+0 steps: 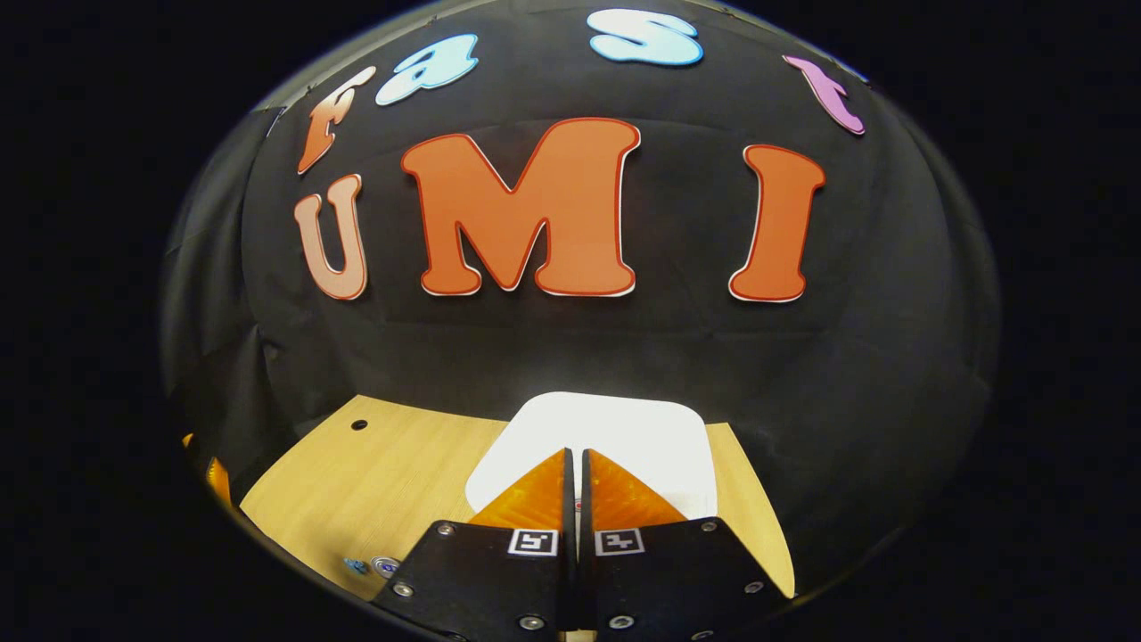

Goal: Press the lid of the desktop garbage bin to open it, pick up the crumpled paper on the desktop and throw it into the bin, then pick up the pop can on the desktop and drop it into the bin, and finally close the garbage bin lid.

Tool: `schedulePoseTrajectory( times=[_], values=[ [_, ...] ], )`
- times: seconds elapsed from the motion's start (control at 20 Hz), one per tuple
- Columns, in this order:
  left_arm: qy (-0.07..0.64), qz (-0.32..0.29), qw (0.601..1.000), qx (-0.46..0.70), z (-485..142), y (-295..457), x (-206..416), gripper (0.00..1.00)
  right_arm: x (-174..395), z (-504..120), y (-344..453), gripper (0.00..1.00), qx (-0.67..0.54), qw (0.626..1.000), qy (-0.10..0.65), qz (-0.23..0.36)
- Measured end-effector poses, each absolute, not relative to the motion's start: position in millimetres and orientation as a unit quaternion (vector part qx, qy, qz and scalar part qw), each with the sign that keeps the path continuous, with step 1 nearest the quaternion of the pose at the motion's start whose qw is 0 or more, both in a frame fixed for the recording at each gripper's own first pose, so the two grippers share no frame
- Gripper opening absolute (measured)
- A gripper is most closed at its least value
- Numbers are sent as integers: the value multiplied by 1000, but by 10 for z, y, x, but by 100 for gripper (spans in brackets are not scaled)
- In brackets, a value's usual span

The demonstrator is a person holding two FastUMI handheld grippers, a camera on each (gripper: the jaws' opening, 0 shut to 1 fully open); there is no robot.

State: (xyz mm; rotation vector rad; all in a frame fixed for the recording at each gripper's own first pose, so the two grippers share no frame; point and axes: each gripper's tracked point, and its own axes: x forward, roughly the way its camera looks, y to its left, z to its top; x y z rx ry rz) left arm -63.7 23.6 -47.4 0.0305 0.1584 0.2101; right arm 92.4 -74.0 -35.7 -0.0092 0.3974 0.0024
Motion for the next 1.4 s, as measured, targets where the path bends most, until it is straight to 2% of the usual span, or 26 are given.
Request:
schedulePoseTrajectory(
  times=[0.65, 0.85, 0.9, 1.05, 1.1, 1.4],
  values=[
    [100, 117, 988, 9, -595, 269, -687, 100, 938, -787, -742, 1, -24, 955, 294, 27],
    [106, 120, 987, 11, -599, 266, -689, 97, 998, -866, -732, 1, -27, 950, 308, 33],
    [108, 122, 987, 10, -602, 265, -679, 100, 1029, -877, -728, 1, -28, 950, 310, 34],
    [111, 125, 986, 10, -609, 264, -687, 97, 1060, -929, -712, 1, -28, 947, 318, 36],
    [112, 126, 986, 11, -604, 271, -680, 100, 1079, -924, -717, 1, -24, 946, 321, 36],
    [114, 118, 986, 13, -584, 232, -699, 100, 1036, -983, -708, 1, -3, 939, 342, 34]
  ],
)
